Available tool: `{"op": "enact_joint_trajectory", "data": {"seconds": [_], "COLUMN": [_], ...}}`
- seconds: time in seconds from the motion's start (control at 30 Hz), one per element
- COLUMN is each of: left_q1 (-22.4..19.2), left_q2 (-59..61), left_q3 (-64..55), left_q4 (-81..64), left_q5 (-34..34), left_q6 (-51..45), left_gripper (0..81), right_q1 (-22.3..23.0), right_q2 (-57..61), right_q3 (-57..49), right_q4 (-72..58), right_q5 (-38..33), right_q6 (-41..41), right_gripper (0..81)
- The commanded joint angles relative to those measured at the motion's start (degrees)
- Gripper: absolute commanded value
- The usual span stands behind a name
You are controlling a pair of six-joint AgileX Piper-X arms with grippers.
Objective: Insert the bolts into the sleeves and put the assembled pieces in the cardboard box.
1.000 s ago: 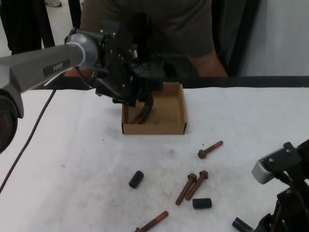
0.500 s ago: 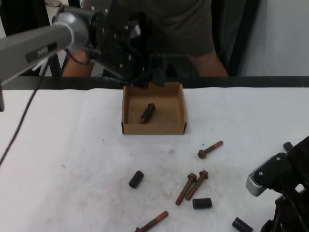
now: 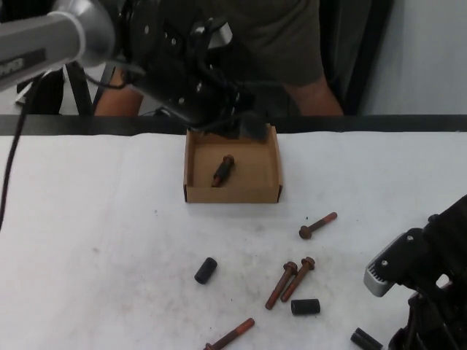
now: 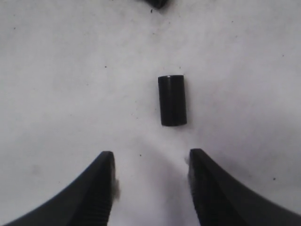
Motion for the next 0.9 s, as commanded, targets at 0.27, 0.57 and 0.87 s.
{"op": "enact_joint_trajectory", "data": {"seconds": [0.27,0.57,0.87], "left_q1": [-0.78,-0.78,-0.89], "left_q2": [-13.63,-20.03,-19.88], "left_q3": [18.59,29.61,29.87], "left_q4": [-1.4,2.66,12.69], "left_q5": [0.44,0.44,0.67], "left_q6": [5.85,11.44,18.84], "left_gripper": [45.9,45.9,45.9], "right_q1": [-0.19,-0.19,-0.19], "right_q2": [7.3,14.14,20.79], "right_q3": [-3.17,-6.96,-6.96], "right_q4": [-2.88,-2.87,-6.91], "right_q5": [-0.15,1.12,1.12], "right_q6": [-2.16,-4.45,-4.45], "right_gripper": [47.5,47.5,46.9]}}
